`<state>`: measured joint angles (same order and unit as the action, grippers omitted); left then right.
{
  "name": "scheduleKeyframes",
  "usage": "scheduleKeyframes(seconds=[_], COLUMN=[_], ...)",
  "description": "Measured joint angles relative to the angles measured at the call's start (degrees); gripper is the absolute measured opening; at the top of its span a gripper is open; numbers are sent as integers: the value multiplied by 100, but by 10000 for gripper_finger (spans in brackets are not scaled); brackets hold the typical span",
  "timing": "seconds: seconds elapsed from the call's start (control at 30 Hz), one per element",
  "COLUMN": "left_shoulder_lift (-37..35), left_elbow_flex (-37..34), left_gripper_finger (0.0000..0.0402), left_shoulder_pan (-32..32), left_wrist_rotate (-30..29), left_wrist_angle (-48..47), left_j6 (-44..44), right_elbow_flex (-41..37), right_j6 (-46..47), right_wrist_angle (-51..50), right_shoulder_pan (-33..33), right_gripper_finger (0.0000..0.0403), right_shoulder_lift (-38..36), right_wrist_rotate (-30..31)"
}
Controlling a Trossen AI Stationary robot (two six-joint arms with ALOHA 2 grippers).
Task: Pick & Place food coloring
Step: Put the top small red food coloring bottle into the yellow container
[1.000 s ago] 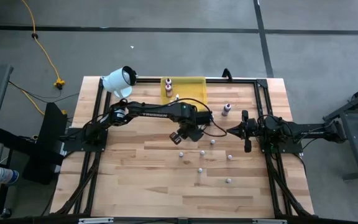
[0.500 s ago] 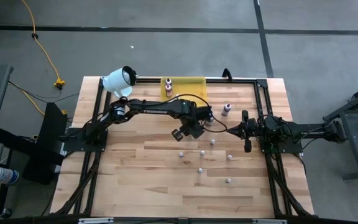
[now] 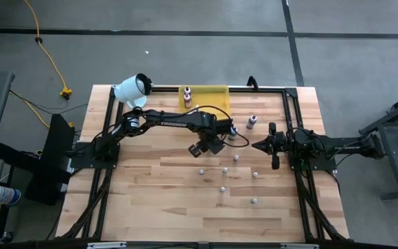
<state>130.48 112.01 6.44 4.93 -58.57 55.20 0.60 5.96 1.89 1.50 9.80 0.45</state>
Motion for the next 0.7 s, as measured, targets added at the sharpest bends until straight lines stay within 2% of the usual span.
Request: scheduleKeyframes(seconds=[0.2, 0.33, 0.53, 0.7], left_shoulder_lift=[0, 0, 0, 0], left_elbow_flex=[-14, -11, -11, -11], left_gripper_finger=[180, 194, 191, 155], left_shoulder_pan=[4, 35, 38, 33], left_wrist_rotate=[-2, 16, 118, 247], left_wrist_angle=[236, 224, 210, 192], left_j6=[-2, -6, -9, -9], right_elbow_flex=[1, 1, 0, 2], right_j6=[0, 0, 0, 0], right_wrist_angle=[0, 0, 0, 0], right_shoulder_pan=[2, 1, 0, 0], right_gripper_finger=[0, 0, 0, 0], right_shoulder_lift=[0, 0, -1, -1], right_wrist_rotate=[1, 1, 1, 2])
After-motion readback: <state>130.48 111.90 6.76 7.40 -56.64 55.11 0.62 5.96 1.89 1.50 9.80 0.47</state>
